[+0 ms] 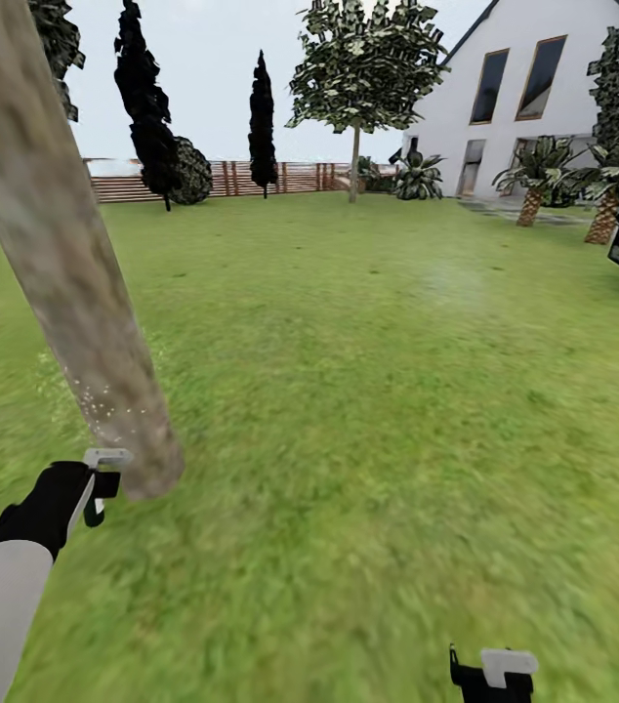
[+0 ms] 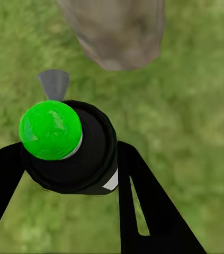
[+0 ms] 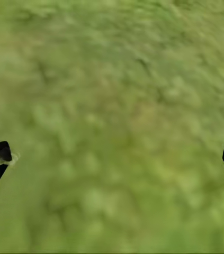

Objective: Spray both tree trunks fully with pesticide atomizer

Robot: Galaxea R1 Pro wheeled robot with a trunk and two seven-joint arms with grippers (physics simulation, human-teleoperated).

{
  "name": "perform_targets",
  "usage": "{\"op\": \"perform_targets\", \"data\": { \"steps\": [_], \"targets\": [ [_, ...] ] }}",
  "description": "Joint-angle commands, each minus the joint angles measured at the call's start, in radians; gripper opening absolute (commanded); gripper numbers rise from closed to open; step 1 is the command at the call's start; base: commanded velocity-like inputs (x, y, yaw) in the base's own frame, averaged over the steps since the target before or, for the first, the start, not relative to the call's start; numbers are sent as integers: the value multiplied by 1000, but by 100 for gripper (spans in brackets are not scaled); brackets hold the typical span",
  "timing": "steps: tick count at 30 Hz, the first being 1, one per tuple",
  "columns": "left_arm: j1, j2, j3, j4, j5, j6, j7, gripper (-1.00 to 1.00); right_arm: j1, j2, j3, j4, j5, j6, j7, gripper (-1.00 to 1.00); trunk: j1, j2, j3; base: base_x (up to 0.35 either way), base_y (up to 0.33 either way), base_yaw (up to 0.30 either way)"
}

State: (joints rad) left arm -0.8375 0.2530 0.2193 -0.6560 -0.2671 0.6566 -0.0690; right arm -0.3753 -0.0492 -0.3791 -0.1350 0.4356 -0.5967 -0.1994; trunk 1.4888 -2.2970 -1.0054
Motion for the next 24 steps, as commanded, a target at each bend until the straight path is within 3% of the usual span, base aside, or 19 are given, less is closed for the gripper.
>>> {"op": "perform_targets", "data": {
  "steps": [1,5,9,15,24],
  "targets": [
    [0,0,0,1,-1,0,0,-100,0,0,0,0,0,0,0,100,0,0,0,245,-176,2],
    [0,2,3,2,-3,0,0,-100,0,0,-1,0,0,0,0,100,0,0,0,245,-175,0],
    [0,3,45,5,-5,-3,0,-100,0,0,0,0,0,0,0,100,0,0,0,245,-175,50],
    [56,17,55,6,-9,-4,12,-100,0,0,0,0,0,0,0,100,0,0,0,245,-176,255],
    [79,-3,57,-19,-4,-6,20,-100,0,1,0,0,0,0,1,100,0,0,0,100,-88,252]
  ]
}}
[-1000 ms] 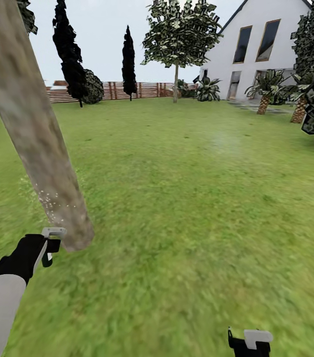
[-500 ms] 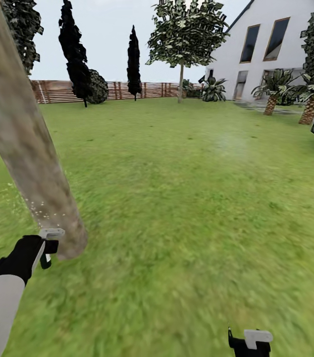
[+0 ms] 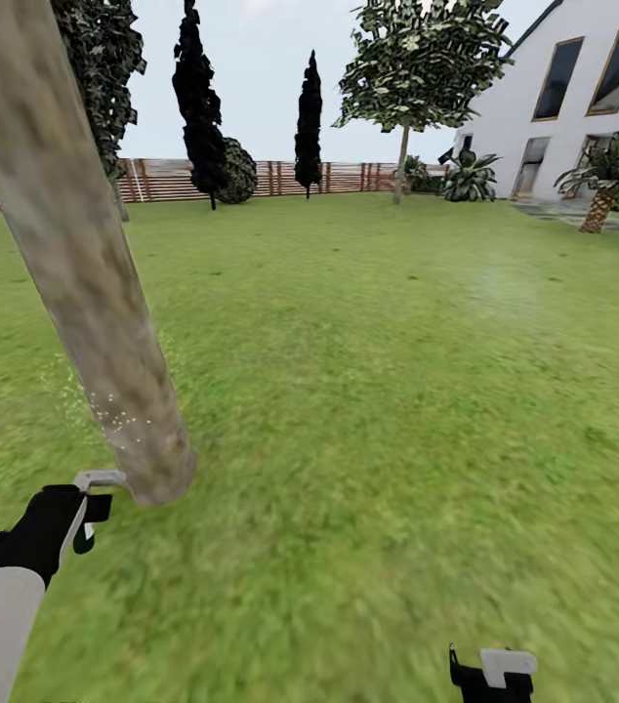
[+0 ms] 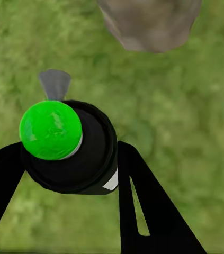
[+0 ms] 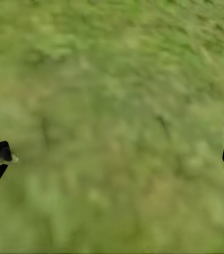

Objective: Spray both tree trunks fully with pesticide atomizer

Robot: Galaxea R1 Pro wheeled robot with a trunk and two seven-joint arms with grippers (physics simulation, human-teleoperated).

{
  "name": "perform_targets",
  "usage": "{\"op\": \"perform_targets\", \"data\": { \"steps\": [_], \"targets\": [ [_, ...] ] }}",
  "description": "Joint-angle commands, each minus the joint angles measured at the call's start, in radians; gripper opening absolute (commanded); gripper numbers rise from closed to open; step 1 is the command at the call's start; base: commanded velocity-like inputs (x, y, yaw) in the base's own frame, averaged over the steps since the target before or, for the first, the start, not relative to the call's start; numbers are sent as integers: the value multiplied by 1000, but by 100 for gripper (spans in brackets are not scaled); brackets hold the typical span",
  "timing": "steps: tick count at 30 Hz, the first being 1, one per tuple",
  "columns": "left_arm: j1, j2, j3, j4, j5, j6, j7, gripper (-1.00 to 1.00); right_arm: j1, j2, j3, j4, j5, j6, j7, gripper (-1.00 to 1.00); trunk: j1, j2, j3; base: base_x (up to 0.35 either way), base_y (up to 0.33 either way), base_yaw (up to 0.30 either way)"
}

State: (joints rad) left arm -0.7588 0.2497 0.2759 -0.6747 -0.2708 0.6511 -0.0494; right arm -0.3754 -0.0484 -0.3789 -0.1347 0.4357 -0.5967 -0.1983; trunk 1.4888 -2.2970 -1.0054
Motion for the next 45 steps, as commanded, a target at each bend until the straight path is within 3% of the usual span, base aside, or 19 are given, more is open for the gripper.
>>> {"op": "perform_targets", "data": {
  "steps": [1,2,3,4,5,9,14,29,34,37,45],
  "targets": [
    [1,1,0,4,-1,-1,1,-100,0,0,0,0,0,0,0,100,0,0,0,75,-204,57],
    [5,1,2,9,-2,-17,1,-100,0,-1,0,0,0,0,0,100,0,0,0,87,-229,29],
    [18,-1,4,16,-2,-85,9,-100,0,-1,0,0,0,0,0,100,0,0,0,134,-246,10],
    [26,-8,5,38,2,-143,61,-100,0,-1,0,0,0,0,0,100,0,0,0,163,-250,2],
    [27,-17,5,50,3,-152,82,-100,0,-1,0,0,0,0,0,100,0,0,0,166,-250,1],
    [29,-40,5,49,3,-161,105,-100,0,-1,0,0,0,0,-1,100,0,0,0,170,-251,0],
    [29,-41,7,47,4,-162,106,-100,0,1,0,1,0,0,-1,100,0,0,0,130,-255,54],
    [29,-42,8,48,5,-162,105,-100,0,1,0,2,2,1,-1,100,0,0,0,14,-271,272],
    [27,-71,8,41,3,-200,109,-100,0,1,0,1,1,0,0,100,0,0,0,114,-237,277],
    [23,-75,3,-5,2,-196,108,-100,0,1,0,1,2,0,0,100,0,0,0,281,-122,268],
    [15,-76,-4,-206,1,-24,100,-100,0,1,0,1,0,0,0,100,0,0,0,334,-7,154]
  ]
}}
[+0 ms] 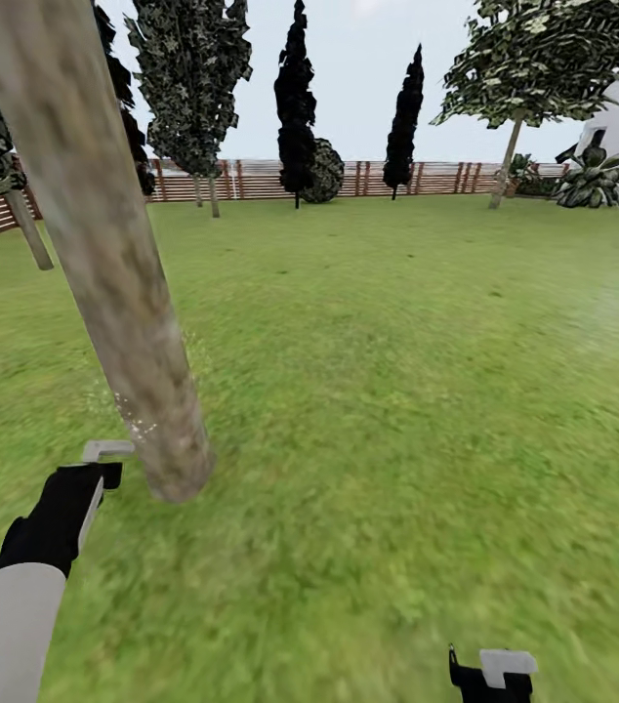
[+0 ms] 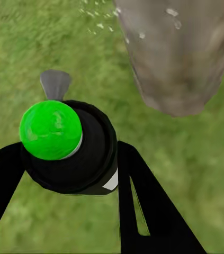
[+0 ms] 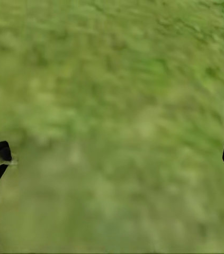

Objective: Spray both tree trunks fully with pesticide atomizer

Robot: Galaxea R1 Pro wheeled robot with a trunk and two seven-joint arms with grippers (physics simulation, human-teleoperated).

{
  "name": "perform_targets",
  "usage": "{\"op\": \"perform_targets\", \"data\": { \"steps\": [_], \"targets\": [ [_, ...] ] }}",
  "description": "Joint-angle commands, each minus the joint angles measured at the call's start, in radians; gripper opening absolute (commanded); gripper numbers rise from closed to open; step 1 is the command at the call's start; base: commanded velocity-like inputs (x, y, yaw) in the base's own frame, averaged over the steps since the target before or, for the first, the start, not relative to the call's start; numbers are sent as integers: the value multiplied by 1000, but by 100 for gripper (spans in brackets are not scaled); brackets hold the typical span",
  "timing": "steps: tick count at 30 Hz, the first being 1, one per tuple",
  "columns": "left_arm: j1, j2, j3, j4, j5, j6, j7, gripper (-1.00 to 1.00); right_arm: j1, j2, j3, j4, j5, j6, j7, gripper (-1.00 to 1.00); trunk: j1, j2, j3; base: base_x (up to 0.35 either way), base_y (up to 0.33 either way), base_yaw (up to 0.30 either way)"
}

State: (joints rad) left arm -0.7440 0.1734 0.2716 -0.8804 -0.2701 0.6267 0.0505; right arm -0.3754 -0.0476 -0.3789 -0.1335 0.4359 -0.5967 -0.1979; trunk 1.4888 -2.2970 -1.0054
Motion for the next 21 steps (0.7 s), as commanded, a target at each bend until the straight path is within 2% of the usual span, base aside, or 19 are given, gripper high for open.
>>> {"op": "perform_targets", "data": {
  "steps": [1,3,5,7,9,11,13,15,19,21],
  "targets": [
    [0,-1,0,-7,0,10,-1,-100,0,0,0,0,0,0,0,100,0,0,0,338,0,12],
    [0,-16,-9,-27,1,21,-4,-100,0,-1,0,0,1,0,0,100,0,0,0,93,0,3],
    [-20,-45,-99,-33,2,45,-14,-100,1,-2,0,0,1,0,0,100,0,0,0,7,0,0],
    [-65,-58,-125,-26,4,108,-21,-100,1,-2,0,0,1,1,0,100,0,0,0,1,0,0],
    [-119,-36,-128,0,-1,135,-127,-100,1,-2,0,0,1,1,0,100,0,0,0,0,0,0],
    [-142,23,-125,5,-3,138,-160,-100,1,-2,0,0,1,1,0,100,0,0,0,0,0,0],
    [-139,79,-110,7,-1,137,-171,-100,0,-2,0,0,0,1,0,100,0,0,0,0,0,0],
    [-137,82,-111,8,-2,134,-167,-100,0,-2,0,0,0,1,0,100,0,0,0,0,0,84],
    [-130,67,-114,0,2,132,-163,-100,0,-2,0,0,0,1,-1,100,0,0,0,0,0,240],
    [-132,30,-114,-9,0,131,-161,-100,0,-2,0,0,0,1,-1,100,0,0,0,0,0,276]
  ]
}}
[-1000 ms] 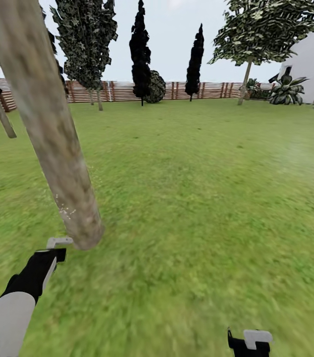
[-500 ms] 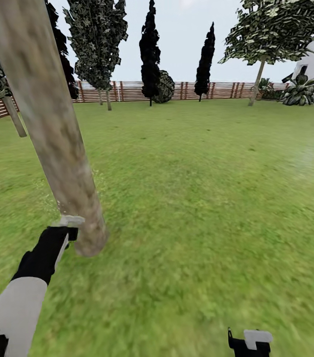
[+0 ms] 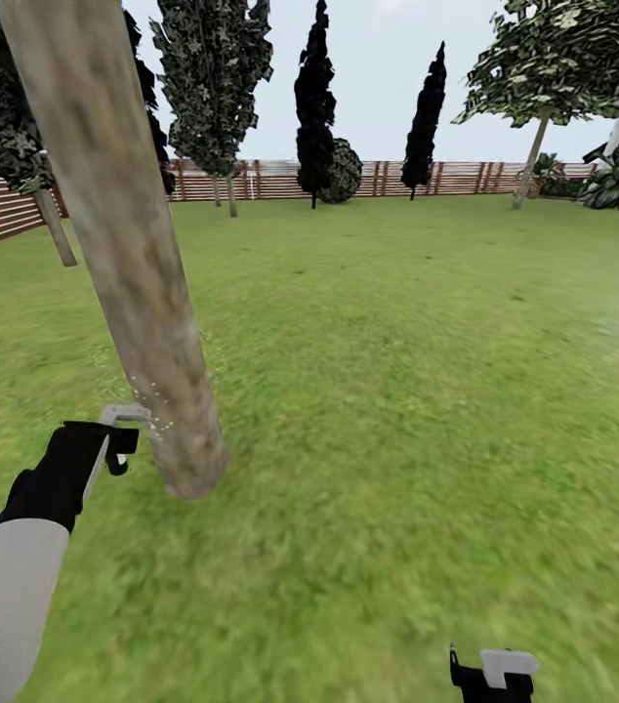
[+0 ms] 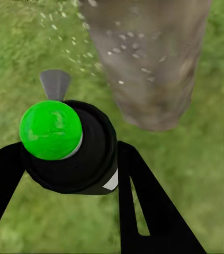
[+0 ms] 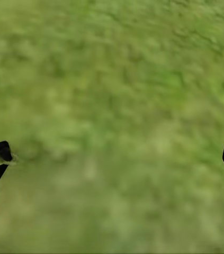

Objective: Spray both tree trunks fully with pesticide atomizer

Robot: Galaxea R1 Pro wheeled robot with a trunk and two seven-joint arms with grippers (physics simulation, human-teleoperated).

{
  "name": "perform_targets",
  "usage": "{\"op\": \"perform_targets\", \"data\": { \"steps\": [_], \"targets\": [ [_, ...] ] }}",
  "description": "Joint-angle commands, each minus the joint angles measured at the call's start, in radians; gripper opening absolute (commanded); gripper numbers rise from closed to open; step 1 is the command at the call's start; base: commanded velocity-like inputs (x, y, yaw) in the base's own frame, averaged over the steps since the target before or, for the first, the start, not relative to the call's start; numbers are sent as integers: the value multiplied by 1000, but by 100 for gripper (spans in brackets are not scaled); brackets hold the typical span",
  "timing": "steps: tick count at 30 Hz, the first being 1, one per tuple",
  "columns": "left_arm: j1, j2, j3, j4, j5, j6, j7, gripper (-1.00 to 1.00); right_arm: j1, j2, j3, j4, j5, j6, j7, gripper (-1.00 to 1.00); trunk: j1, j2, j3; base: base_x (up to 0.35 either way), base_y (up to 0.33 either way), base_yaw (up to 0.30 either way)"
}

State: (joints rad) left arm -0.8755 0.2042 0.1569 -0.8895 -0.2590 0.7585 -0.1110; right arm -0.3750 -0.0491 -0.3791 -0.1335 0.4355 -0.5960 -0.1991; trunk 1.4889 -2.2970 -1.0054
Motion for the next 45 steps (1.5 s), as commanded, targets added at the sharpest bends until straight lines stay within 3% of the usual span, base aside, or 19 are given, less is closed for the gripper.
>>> {"op": "perform_targets", "data": {
  "steps": [1,3,6,7,9,14,45],
  "targets": [
    [-3,-17,0,-2,-12,-1,1,-100,0,0,0,0,0,0,0,100,0,0,0,0,0,277],
    [-11,-39,0,-23,-17,1,1,-100,0,0,0,0,0,0,0,100,0,0,0,0,0,277],
    [-11,-20,9,-30,-20,2,1,-100,0,0,0,0,0,1,1,100,0,0,0,0,0,138],
    [-4,3,11,-31,-20,2,1,-100,0,0,0,0,0,0,1,100,0,0,0,0,0,19],
    [1,16,11,-42,-18,2,1,-100,0,0,0,0,0,0,0,100,0,0,0,0,0,5],
    [1,5,15,-73,-17,2,2,-100,0,0,-1,0,0,1,0,100,0,0,0,81,-195,0],
    [1,6,12,-74,-16,2,4,-100,0,0,0,0,0,-1,0,100,0,0,0,14,-270,68]
  ]
}}
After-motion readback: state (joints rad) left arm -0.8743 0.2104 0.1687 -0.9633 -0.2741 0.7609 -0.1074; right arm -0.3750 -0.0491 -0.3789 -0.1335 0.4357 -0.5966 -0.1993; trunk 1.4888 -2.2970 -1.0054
